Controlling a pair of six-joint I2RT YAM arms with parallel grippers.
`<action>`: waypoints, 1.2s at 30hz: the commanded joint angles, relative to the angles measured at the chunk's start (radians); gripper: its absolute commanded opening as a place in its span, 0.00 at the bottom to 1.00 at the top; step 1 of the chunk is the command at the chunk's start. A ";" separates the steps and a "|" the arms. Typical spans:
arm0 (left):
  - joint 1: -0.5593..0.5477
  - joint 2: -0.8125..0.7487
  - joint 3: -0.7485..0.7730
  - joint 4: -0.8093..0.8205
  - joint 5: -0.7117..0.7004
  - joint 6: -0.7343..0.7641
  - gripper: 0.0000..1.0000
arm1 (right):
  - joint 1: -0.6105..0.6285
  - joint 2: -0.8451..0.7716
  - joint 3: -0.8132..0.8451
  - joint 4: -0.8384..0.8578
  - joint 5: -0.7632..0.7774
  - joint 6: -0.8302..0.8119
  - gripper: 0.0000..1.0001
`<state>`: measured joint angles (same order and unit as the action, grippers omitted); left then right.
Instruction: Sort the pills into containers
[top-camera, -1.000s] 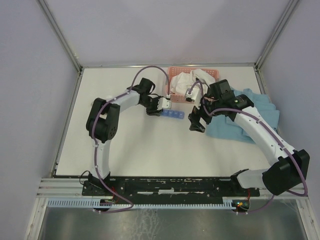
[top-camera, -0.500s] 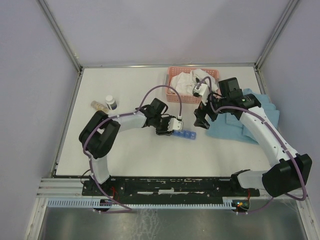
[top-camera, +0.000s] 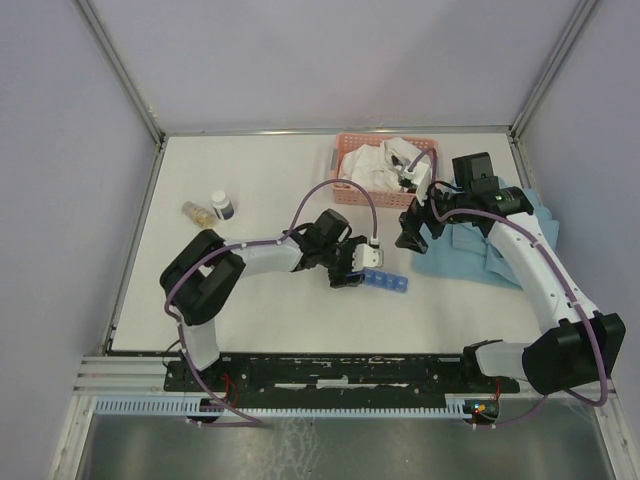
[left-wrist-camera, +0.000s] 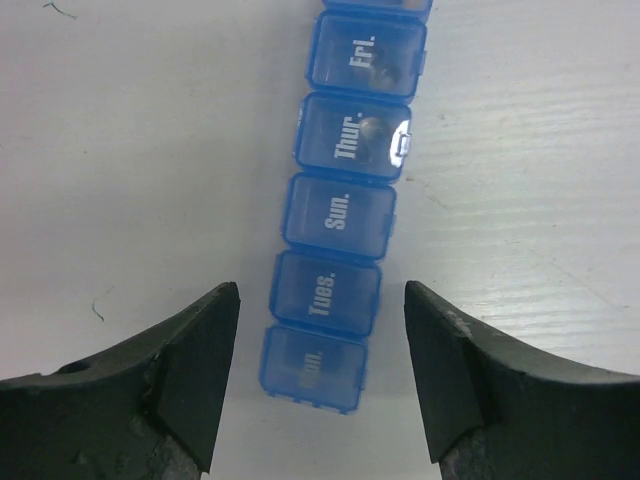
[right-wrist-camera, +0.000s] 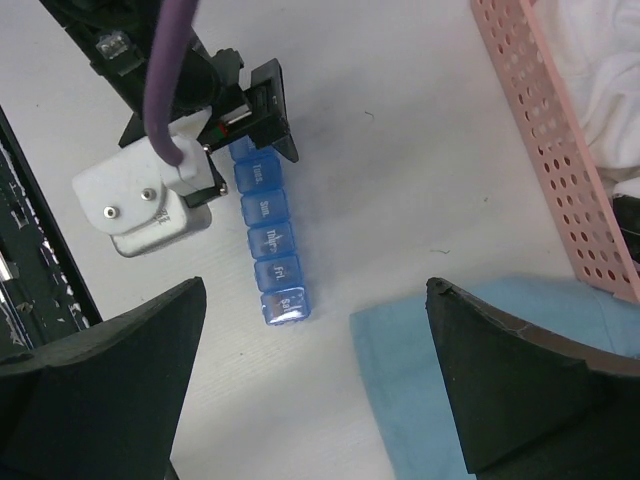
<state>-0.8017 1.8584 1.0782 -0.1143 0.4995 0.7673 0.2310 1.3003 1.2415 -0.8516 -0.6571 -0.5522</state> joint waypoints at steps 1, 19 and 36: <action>-0.012 -0.110 -0.077 0.191 0.010 -0.137 0.78 | -0.026 -0.029 0.006 -0.007 -0.071 -0.035 1.00; 0.085 -0.369 -0.541 0.761 0.191 -0.119 0.87 | -0.018 -0.071 -0.292 -0.133 -0.326 -0.871 1.00; 0.102 -0.281 -0.761 1.276 0.060 -0.185 0.86 | 0.244 0.233 -0.294 0.130 0.177 -0.621 0.70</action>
<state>-0.6979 1.5536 0.3611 0.9131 0.5907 0.6010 0.4587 1.5280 0.9195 -0.7860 -0.5270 -1.2339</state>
